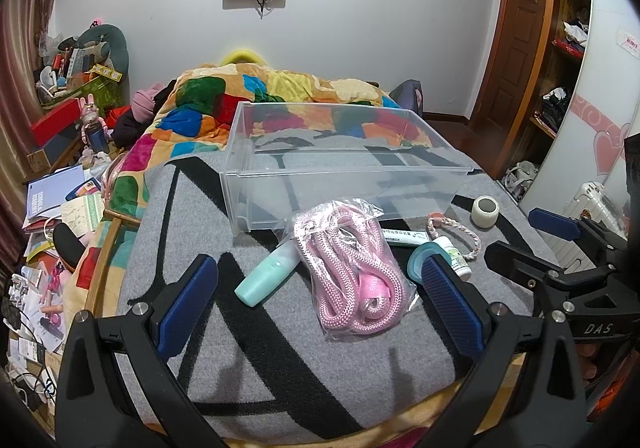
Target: Organize objects
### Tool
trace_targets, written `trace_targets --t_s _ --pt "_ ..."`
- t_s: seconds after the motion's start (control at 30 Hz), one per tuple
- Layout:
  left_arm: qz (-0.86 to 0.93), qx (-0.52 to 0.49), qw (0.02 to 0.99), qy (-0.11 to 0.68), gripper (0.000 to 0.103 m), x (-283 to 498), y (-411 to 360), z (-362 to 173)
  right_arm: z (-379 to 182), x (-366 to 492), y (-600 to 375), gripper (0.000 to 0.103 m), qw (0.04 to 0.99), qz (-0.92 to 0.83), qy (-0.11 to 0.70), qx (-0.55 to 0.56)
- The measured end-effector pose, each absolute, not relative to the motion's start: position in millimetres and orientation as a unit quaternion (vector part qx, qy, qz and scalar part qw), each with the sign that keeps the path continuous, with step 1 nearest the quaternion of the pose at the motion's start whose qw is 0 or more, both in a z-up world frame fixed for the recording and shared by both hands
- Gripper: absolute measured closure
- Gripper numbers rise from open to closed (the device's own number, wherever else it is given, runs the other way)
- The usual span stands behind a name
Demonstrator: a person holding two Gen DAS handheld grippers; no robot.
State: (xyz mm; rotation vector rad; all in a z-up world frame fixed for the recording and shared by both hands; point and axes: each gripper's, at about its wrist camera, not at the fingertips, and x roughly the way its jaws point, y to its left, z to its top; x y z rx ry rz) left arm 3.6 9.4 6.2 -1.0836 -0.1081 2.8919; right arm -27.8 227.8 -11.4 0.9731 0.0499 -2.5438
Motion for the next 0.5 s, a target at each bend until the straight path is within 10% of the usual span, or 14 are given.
trace_targets --t_s 0.5 --pt "0.935 -0.351 0.028 -0.036 0.0 3.9 9.1 5.6 -10.6 -28.1 227.8 0.0 0.207 -0.913 0.017 0.35"
